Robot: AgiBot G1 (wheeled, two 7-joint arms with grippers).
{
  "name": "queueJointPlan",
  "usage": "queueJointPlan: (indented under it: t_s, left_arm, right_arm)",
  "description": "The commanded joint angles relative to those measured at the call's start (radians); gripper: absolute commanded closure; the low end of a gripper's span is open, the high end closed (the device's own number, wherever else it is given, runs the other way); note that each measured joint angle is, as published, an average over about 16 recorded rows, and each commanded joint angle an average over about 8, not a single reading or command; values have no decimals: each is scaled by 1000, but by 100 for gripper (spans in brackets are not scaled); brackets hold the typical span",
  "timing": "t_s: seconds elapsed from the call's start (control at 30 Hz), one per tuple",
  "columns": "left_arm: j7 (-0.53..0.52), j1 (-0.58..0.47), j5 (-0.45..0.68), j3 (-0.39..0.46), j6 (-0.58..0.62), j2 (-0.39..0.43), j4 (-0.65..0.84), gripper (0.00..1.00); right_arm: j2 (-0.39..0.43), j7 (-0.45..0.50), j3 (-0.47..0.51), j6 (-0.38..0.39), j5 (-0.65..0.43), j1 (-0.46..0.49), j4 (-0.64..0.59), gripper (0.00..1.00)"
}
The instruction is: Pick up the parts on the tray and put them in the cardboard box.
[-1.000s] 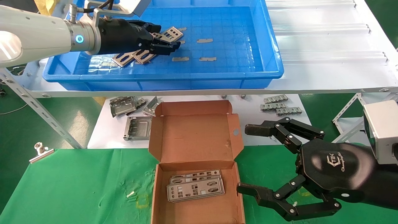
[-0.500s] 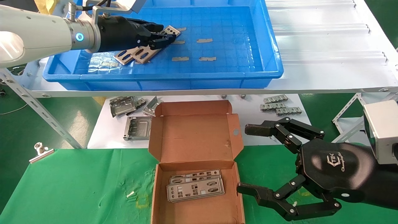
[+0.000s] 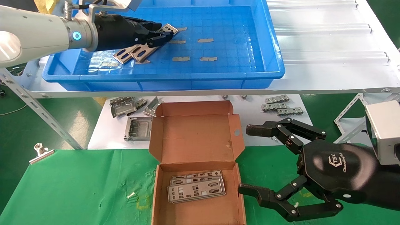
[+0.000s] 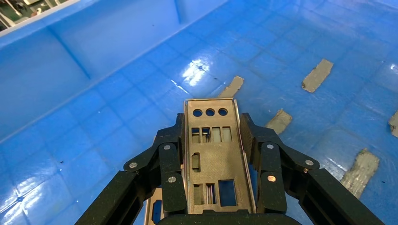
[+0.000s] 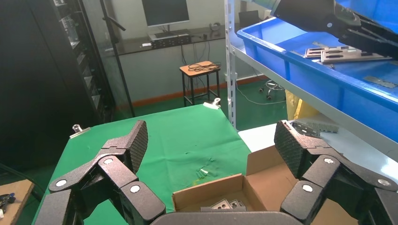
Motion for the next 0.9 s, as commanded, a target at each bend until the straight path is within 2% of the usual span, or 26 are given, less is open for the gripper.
queueJointPlan:
  t_s: [0.03,0.47,0.7,0.9]
  left_arm:
    - [3,-2,-9,-6,2,-4,-4,100]
    - [54,-31,-84,-55,142,-70,-38,100]
    - [87,-15,-124,-77,313,-133,-85,100]
    - [114,41,-178,-103,498,-210,-185,100]
  right_arm:
    - [0,0,0,0,0,0,0,0]
    - [0,0,0,0,0,0,0,0]
    - [0,0,0,0,0,0,0,0]
    - [0,0,0,0,0,0,0,0]
